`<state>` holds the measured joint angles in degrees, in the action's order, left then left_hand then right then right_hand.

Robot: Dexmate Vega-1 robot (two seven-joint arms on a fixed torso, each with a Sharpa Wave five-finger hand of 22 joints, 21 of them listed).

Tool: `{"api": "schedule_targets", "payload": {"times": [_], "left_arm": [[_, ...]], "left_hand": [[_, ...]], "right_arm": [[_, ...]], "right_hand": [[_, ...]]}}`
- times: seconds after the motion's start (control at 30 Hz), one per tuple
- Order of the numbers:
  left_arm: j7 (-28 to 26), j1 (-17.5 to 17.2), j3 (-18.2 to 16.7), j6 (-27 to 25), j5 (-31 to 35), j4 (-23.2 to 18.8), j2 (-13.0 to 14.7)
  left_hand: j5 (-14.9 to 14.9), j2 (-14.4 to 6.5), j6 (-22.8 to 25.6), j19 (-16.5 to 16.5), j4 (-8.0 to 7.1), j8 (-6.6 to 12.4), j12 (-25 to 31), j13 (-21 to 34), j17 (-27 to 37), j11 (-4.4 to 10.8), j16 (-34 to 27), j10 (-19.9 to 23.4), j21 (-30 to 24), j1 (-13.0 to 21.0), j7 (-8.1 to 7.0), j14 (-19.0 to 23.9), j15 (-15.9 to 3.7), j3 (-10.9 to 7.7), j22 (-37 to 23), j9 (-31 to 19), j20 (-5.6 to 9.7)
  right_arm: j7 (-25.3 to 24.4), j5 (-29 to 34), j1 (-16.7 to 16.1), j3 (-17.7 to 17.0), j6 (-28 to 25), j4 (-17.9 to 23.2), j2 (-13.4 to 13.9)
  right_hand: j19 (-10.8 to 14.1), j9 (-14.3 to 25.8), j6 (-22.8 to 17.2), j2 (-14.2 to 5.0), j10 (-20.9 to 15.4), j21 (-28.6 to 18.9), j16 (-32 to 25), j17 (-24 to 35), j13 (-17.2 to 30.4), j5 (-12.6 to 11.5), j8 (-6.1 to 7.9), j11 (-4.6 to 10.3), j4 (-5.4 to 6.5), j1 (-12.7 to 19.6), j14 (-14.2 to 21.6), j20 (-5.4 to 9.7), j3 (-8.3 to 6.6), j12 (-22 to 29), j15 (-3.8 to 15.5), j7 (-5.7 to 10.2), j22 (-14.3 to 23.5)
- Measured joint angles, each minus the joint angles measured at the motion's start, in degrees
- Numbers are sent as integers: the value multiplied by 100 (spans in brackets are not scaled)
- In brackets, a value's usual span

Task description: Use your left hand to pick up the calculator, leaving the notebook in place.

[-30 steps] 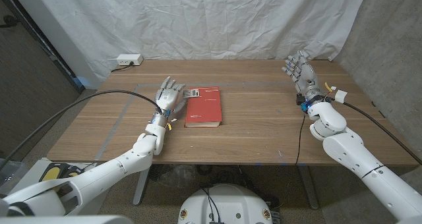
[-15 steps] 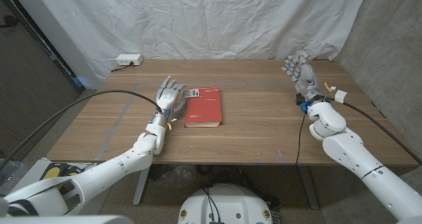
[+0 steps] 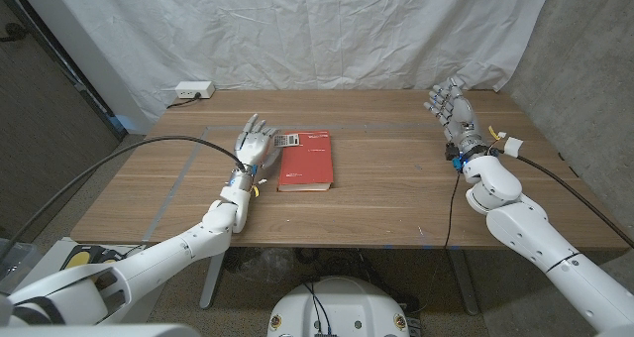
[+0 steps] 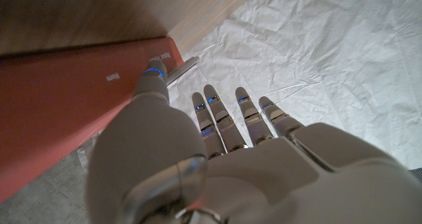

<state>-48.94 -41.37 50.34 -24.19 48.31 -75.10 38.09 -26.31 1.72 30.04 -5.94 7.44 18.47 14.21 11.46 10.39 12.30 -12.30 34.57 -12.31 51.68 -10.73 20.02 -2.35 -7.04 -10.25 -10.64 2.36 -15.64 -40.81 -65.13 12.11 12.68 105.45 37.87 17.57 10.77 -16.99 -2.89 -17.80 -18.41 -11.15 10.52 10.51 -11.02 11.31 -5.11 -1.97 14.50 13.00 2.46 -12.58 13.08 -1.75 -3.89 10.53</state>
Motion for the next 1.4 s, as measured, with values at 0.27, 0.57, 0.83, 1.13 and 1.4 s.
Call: {"api": "schedule_targets", "payload": {"times": [0.27, 0.57, 0.83, 1.13, 1.4], "left_arm": [[-33, 58, 41, 1, -5, 68, -46], [-80, 150, 113, 69, -38, 232, -141], [-157, 232, 179, 145, -90, 405, -224], [-325, 294, 230, 249, -154, 568, -287], [-517, 310, 258, 360, -208, 663, -312]], "left_hand": [[0, -31, 91, -31, 0, 0, 0, 0, 0, 18, -23, 80, 0, 31, -31, 59, -1, 0, 0, 0, -31], [0, -53, 135, -31, 0, 0, -1, 0, 1, 19, -23, 142, 0, 53, -49, 118, -4, 0, 0, -1, -31], [0, -53, 223, -54, -18, 0, -1, 0, 1, 17, -23, 202, 0, 53, -63, 151, -13, -18, 0, -1, -8], [39, -98, 589, -163, -24, 96, -2, 1, 1, -1, -22, 538, -28, 144, -106, 433, -23, -25, 0, -1, -27], [196, -174, 1352, -332, -38, 254, -28, -28, 1, 3, -23, 1187, -28, 325, -127, 932, -36, -73, 0, -1, -15]], "right_arm": [[0, -16, -35, -28, 6, 24, 24], [10, -40, -42, -44, 6, 27, 32], [19, -53, -43, -47, -8, 3, 34], [28, -64, -22, -47, -32, -31, 35], [42, -70, -12, -43, -35, -54, 27]], "right_hand": [[0, 0, 0, 0, -11, 0, 0, 0, 0, 0, 0, -11, 0, 0, 0, 0, 0, 0, 0, 0, 0], [-1, 0, 0, 0, -11, 0, 0, 0, 0, 0, 0, -11, 0, 0, 0, 0, 0, 0, 0, 0, 0], [20, 0, 0, 0, -32, 0, 0, 0, 0, 0, 0, -32, 0, 0, 11, -21, 0, 0, 11, 0, -1], [21, 0, 0, 0, -32, 0, 0, 0, 0, 0, 0, -32, 0, 0, 42, -20, 0, 0, 43, 0, -1], [72, 0, 0, 0, -43, 44, 0, 30, 0, 0, 0, -21, 0, 0, 42, -9, 0, 0, 42, 0, -1]]}}
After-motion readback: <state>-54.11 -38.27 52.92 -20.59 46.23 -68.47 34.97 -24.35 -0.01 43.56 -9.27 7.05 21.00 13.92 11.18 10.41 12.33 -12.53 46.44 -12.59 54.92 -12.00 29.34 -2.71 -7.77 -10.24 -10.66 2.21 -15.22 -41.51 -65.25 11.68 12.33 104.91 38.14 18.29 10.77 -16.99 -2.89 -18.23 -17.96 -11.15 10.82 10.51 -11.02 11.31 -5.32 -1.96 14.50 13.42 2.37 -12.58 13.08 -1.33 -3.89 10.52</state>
